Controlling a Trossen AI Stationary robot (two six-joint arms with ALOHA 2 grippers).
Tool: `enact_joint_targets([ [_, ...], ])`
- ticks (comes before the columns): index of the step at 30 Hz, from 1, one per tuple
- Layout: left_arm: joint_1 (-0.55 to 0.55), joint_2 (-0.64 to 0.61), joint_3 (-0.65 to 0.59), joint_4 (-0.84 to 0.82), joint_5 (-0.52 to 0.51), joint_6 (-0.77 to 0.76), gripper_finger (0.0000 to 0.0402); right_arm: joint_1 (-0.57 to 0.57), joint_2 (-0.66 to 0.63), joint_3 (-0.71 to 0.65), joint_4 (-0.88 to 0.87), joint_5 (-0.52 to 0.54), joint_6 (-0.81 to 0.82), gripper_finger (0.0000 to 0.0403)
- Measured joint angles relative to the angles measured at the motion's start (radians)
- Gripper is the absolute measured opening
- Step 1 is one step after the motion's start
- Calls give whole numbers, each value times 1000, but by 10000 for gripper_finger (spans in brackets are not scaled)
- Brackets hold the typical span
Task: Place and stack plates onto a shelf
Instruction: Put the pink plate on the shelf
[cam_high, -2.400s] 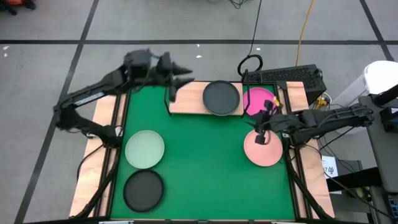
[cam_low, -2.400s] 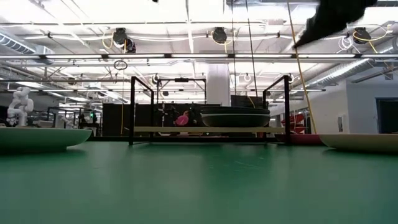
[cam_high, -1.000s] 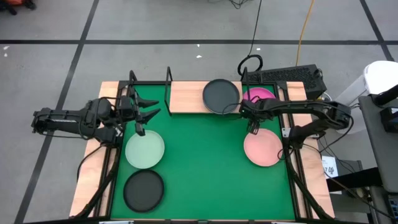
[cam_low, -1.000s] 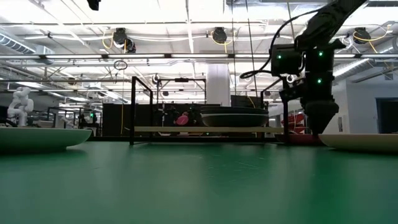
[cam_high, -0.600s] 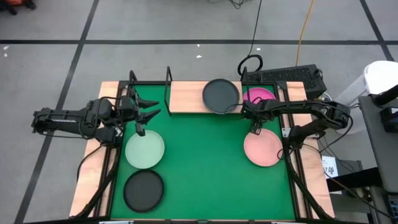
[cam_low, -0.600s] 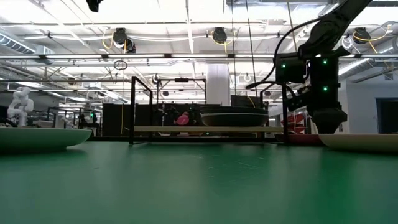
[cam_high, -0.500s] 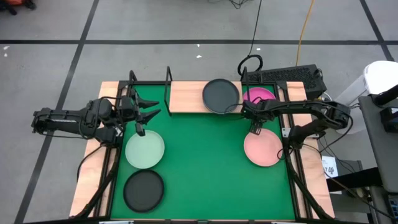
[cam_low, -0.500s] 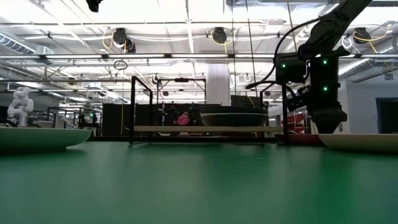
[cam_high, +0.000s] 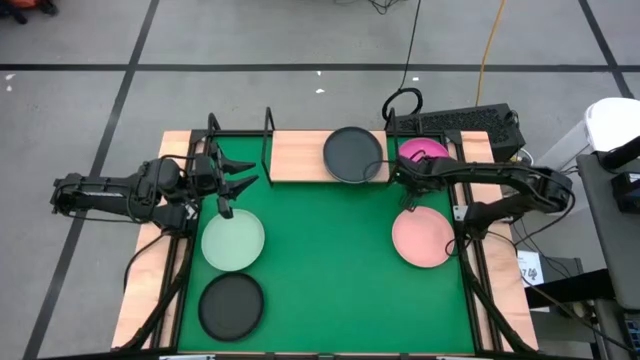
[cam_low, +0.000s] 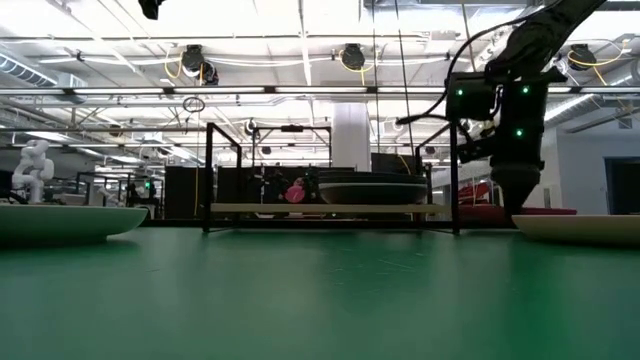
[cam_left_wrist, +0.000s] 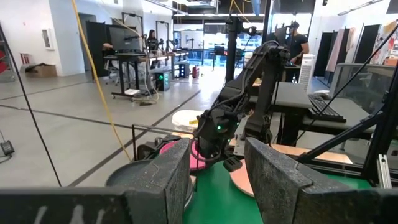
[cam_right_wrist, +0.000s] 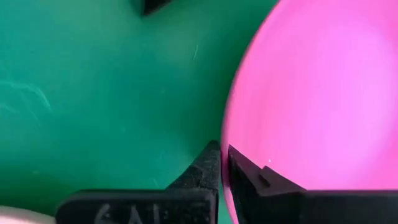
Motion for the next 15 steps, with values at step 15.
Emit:
enact_joint_targets([
  [15, 0, 0, 0, 0, 0, 0, 156, -28, -265, 19, -60, 30, 96, 1],
])
